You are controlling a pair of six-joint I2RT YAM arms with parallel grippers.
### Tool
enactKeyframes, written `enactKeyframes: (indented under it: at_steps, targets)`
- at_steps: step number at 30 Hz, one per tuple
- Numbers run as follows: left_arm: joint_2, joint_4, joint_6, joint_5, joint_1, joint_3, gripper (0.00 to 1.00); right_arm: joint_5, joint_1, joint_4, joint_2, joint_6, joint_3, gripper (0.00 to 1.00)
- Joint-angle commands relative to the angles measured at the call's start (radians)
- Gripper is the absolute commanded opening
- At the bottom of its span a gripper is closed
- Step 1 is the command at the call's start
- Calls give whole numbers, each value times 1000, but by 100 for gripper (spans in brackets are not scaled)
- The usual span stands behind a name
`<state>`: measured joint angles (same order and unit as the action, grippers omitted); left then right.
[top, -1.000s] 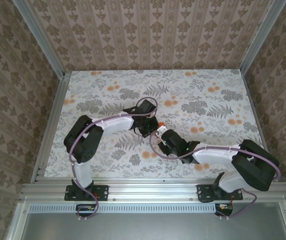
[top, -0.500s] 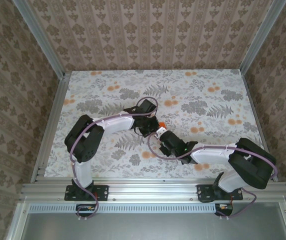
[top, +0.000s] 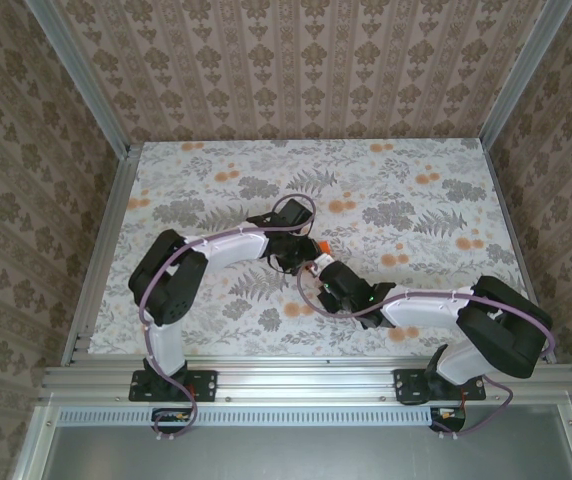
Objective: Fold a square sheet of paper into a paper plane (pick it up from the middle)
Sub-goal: Fold the wing for the fifth time at the center of the table.
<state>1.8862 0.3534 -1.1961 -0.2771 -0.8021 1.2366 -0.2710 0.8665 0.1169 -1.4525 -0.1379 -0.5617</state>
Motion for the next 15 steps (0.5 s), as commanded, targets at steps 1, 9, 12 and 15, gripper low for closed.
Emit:
enactKeyframes:
  at_steps: [1, 9, 12, 15]
  targets:
    - [-96, 37, 15, 44, 13, -37, 56, 98, -24, 67, 12, -102, 16, 0]
    - [-279, 41, 35, 137, 18, -150, 76, 324, -132, 243, 45, -280, 95, 0]
    - [-316, 38, 53, 150, 15, -179, 71, 419, -182, 327, 30, -351, 123, 0]
    - [-329, -2, 56, 143, 8, -211, 59, 493, -220, 391, 5, -410, 142, 0]
